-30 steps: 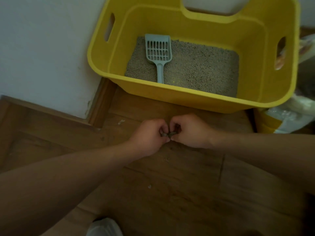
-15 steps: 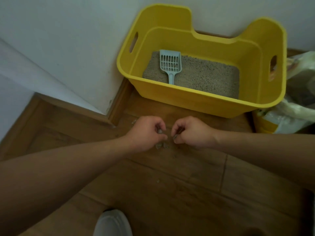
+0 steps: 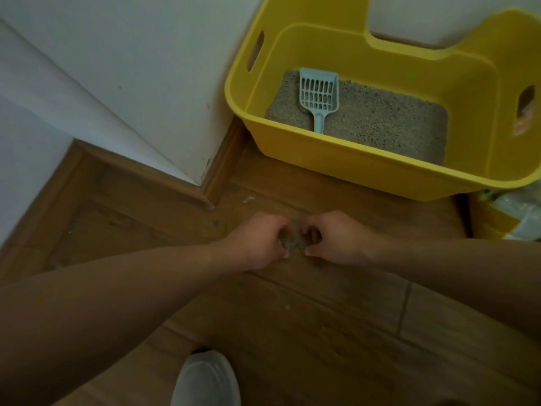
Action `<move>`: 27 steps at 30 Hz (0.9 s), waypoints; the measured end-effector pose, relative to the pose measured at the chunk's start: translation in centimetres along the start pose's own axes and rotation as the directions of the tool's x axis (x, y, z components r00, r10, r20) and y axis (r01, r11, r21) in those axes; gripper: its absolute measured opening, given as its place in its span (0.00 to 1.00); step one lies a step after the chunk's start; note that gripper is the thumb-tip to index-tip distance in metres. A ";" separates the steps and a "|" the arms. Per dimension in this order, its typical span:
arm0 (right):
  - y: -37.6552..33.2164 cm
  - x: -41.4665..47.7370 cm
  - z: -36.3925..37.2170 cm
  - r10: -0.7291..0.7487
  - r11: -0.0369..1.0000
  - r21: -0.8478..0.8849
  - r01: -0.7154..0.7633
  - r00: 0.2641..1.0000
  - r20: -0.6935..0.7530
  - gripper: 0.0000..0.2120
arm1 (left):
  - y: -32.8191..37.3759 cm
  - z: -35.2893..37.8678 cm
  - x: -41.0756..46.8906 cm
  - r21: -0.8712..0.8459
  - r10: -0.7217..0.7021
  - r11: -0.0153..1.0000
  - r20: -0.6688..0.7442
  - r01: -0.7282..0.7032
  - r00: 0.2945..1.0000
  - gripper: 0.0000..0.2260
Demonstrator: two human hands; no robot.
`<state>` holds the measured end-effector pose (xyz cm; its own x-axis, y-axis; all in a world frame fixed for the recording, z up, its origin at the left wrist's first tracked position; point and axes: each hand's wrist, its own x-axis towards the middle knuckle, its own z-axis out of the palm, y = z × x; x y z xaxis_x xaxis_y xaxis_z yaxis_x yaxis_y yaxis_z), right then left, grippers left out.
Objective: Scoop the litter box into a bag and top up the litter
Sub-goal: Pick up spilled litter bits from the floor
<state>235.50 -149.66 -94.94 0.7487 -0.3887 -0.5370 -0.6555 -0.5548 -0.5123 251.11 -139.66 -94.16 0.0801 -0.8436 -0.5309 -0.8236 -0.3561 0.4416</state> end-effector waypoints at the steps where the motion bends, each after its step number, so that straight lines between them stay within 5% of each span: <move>1: 0.1 0.1 0.3 -0.001 1.000 -0.006 0.001 1.000 0.005 0.16 | -0.1 0.3 0.2 0.017 0.004 1.000 0.003 -0.004 1.000 0.22; 9: 0.6 1.1 1.8 -0.057 0.997 -0.043 0.056 0.998 -0.012 0.12 | -0.5 1.9 1.4 0.022 0.047 0.999 -0.020 -0.047 0.999 0.17; 16: 1.2 0.6 1.0 -0.051 0.995 0.086 0.053 0.998 -0.025 0.05 | -0.9 1.8 1.1 -0.162 -0.005 0.987 -0.080 -0.008 0.997 0.14; 27: -0.9 0.0 0.0 -0.052 0.981 0.181 0.064 0.996 -0.066 0.15 | -3.1 0.6 -1.3 -0.307 -0.093 0.952 -0.219 0.022 0.971 0.14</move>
<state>236.06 -149.15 -94.48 0.7869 -0.4071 -0.4638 -0.6136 -0.4358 -0.6585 253.17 -137.23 -95.29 0.2775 -0.8742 -0.3985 -0.6095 -0.4808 0.6303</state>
